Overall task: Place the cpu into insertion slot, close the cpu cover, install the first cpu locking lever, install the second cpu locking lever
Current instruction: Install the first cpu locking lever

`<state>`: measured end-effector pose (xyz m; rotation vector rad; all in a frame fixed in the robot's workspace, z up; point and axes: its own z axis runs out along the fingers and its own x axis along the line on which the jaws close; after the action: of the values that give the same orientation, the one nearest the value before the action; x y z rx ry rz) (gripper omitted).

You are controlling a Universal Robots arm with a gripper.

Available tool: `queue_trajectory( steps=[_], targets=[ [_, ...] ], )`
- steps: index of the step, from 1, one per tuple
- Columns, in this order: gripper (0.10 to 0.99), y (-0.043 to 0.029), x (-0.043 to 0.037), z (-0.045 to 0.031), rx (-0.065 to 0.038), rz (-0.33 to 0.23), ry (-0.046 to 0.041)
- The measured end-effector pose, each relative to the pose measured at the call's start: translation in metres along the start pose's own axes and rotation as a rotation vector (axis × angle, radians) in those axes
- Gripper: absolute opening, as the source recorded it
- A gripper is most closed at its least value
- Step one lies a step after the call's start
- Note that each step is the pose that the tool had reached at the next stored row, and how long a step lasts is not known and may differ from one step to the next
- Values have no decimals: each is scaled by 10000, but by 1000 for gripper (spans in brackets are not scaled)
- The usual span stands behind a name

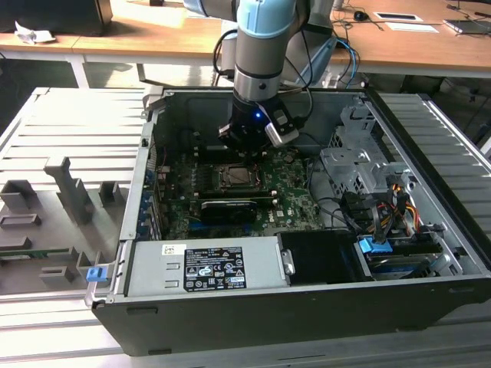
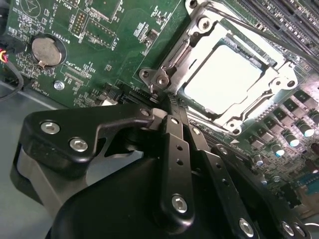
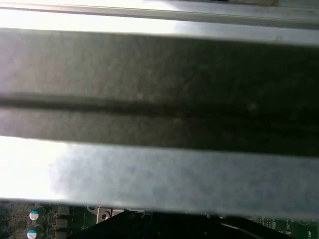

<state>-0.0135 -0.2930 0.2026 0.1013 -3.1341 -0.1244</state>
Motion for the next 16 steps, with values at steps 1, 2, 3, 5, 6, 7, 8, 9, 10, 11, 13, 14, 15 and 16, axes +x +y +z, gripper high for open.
queue_trajectory(
  steps=[1,2,3,5,6,7,8,9,10,11,13,14,15,16],
  targets=[
    [106,-1,0,1,29,-1,3],
    [106,1,0,-10,23,0,-4],
    [106,3,0,-28,20,0,-4],
    [106,4,1,-25,152,2,-3],
    [106,4,0,-20,185,1,-4],
    [106,3,0,-8,245,-1,-4],
    [106,5,0,20,254,-1,-12],
    [106,5,0,23,258,-1,-12],
    [106,5,0,24,259,-1,-13],
    [106,3,1,24,218,-1,-16],
    [106,2,2,26,65,0,-20],
    [106,8,-1,29,-221,-2,-49],
    [106,10,-1,-8,-219,-3,-49],
    [106,14,-1,-66,-215,-3,-47]
  ],
)
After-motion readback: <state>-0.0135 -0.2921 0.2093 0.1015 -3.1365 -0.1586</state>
